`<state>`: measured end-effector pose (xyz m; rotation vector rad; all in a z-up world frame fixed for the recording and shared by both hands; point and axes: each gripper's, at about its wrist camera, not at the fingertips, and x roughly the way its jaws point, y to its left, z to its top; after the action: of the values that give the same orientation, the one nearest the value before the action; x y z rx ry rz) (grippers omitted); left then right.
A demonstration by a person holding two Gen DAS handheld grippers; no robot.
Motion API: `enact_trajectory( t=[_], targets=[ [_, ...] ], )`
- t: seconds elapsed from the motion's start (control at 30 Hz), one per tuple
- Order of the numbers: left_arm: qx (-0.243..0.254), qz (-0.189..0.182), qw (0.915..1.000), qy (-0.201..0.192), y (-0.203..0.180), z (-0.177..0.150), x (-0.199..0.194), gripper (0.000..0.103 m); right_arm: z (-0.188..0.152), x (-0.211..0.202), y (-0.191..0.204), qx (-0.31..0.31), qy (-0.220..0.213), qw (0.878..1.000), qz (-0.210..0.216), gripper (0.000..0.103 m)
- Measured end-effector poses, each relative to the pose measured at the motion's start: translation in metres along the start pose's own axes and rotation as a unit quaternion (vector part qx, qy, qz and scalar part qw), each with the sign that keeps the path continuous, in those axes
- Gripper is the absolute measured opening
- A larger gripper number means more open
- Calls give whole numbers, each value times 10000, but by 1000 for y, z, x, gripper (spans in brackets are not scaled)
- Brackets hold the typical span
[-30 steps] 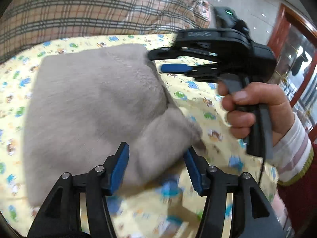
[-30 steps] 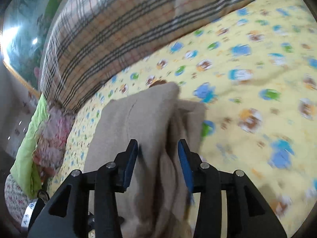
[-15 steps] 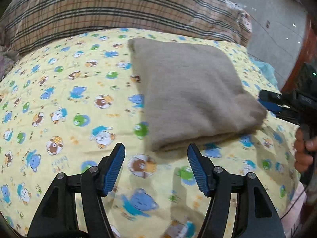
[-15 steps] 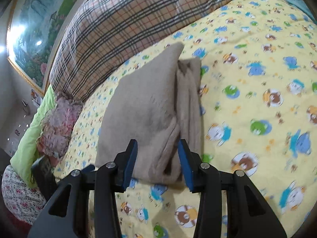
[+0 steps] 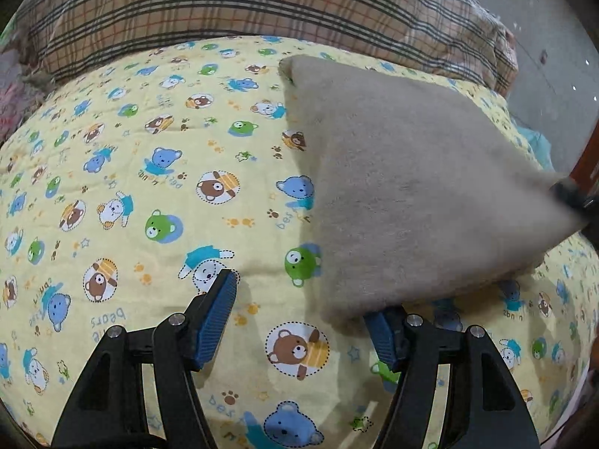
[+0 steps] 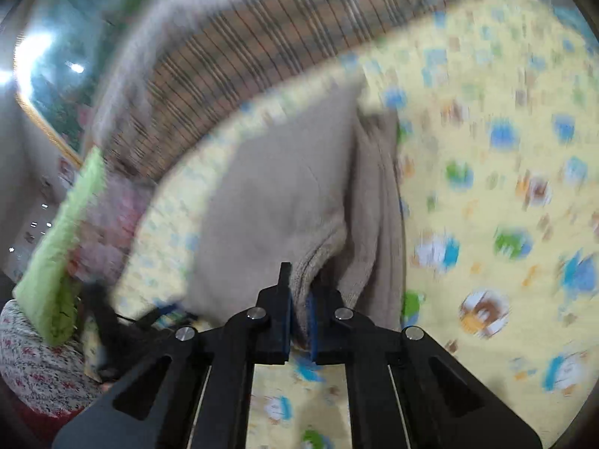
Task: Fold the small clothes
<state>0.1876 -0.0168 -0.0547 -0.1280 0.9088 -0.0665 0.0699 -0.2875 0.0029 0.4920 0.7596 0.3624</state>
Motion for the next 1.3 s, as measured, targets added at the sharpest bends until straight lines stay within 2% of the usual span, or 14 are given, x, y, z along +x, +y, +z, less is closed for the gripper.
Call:
enact_trajectory(
  t=[0.07, 0.17, 0.27, 0.4, 0.57, 0.7, 0.73, 0.83, 0.9, 0.97, 1.03, 1.07, 1.13, 1.3],
  targets=[
    [-49, -17, 10000, -5, 1, -1, 0, 68, 4, -19, 3, -119, -225, 9996, -115, 8],
    [-20, 30, 10000, -24, -1, -2, 1, 68, -2, -9, -7, -180, -26, 9988, -460, 7],
    [-84, -50, 10000, -2, 1, -4, -1, 69, -14, 10, -26, 60, 260, 9977, -628, 7],
    [-157, -128, 9998, 35, 4, -5, 0, 69, -25, 21, -36, 236, 285, 9971, -669, 7],
    [-133, -146, 9996, 177, 3, -6, -4, 70, -22, 25, -28, 24, 310, 9957, -868, 7],
    [-124, -229, 9994, 220, 7, -18, -18, 69, -22, 11, -20, -57, 237, 9955, -913, 16],
    [-144, -274, 9992, 234, 8, -22, -22, 69, -21, 8, -20, -53, 191, 9955, -932, 21],
    [-238, -583, 9977, 268, 11, -26, -33, 69, -18, -7, -27, 181, -75, 9965, -808, 35],
    [-291, -795, 9959, 308, 10, -23, -38, 69, -15, -12, -32, 302, -150, 9968, -729, 35],
    [-365, -951, 9943, 323, 9, -13, -40, 71, -10, -10, -35, 363, -146, 9969, -683, 36],
    [-480, -1086, 9924, 317, 8, 1, -40, 81, -6, -7, -36, 397, -113, 9972, -620, 40],
    [-517, -1106, 9921, 299, 7, 8, -40, 82, -3, -5, -36, 393, -103, 9973, -607, 42],
    [-591, -1124, 9914, 311, 6, 26, -35, 85, 5, 0, -34, 369, -132, 9978, -525, 59],
    [-623, -1100, 9910, 449, 1, 66, -6, 85, 25, 18, -33, 306, -94, 9991, -290, 63]
  ],
)
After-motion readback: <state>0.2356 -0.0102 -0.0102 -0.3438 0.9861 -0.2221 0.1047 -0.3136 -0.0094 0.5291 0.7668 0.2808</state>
